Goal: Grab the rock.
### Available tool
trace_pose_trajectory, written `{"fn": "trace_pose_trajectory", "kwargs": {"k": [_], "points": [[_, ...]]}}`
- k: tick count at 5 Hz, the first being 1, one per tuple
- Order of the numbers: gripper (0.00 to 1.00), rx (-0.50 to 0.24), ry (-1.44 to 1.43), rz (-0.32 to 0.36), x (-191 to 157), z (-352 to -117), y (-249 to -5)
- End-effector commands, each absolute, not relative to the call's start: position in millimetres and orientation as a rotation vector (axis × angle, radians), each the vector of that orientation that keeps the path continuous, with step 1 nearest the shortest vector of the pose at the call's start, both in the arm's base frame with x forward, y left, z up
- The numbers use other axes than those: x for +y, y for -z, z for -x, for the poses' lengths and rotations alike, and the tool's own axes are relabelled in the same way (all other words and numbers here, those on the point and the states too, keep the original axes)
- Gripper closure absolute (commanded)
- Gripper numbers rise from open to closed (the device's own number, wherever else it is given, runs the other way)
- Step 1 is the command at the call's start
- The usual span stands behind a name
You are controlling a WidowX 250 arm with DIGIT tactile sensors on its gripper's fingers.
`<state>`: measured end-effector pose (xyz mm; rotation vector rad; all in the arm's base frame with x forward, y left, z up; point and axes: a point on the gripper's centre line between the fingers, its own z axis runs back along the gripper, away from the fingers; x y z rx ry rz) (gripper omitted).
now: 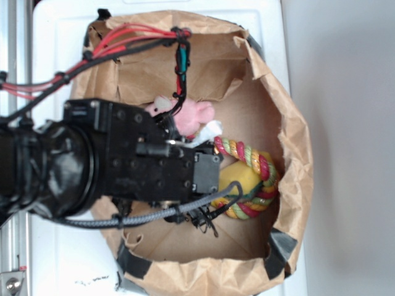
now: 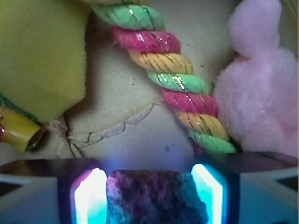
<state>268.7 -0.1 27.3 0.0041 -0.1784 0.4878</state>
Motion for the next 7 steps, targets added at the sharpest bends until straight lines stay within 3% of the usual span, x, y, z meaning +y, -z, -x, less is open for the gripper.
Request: {"fn": "trace_pose_trajectory", "kwargs": {"k": [1,3,5,6,7], "points": [[1.00,-0.233,-0.450,0.100,18,-264,-78],[1.00,-0.235,-0.360,0.154,18,-257,-146],[1.00,-0.291,-0.331,0.150,29,-270,-190],[1.00,-0.248,-0.240,0.131,32,-278,-208],[1.00,-0.234,-0.167,0.107,26,-282,-209]]}}
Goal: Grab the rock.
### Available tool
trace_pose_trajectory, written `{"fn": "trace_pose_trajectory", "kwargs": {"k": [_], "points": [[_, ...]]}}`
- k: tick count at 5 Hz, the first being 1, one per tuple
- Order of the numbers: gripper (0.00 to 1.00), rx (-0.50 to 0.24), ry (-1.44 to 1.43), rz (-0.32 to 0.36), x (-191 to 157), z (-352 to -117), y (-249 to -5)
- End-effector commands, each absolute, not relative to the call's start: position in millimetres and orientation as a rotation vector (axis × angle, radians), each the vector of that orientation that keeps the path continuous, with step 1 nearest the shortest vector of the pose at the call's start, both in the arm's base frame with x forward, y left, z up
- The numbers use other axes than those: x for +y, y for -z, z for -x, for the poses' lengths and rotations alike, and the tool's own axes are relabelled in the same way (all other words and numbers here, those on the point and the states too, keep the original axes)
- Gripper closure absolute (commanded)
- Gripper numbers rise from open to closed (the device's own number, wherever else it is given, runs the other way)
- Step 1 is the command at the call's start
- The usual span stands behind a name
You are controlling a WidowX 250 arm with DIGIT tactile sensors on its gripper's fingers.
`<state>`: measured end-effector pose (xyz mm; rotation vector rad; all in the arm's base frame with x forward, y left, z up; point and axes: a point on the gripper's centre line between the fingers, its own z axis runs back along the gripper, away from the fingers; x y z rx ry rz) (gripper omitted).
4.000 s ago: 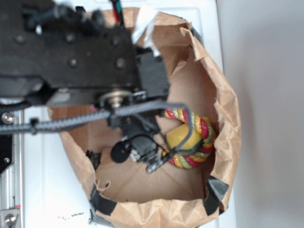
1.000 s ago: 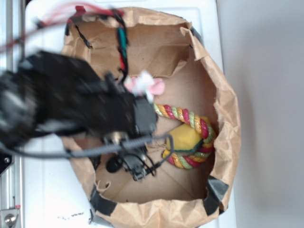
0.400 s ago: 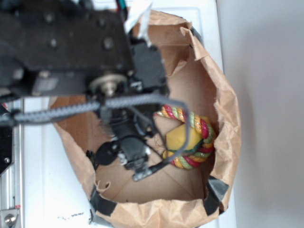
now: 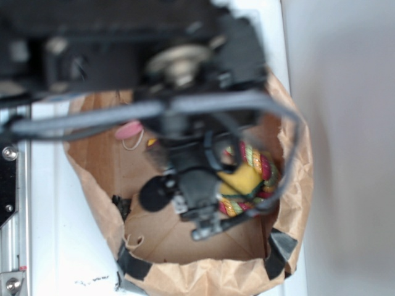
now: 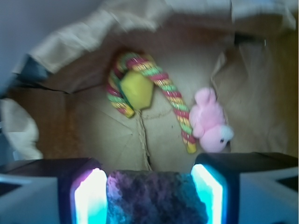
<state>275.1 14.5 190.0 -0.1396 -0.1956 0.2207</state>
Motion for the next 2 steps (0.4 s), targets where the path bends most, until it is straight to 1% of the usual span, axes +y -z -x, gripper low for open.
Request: {"fn": "trace_pose_trajectory", "kwargs": {"k": [1,2], "points": [[1.00,-0.272,-0.140,0.127,13.0,-281.2,-195.1],[1.00,-0.283,-0.146,0.125,4.0,-280.5,-185.8]]}}
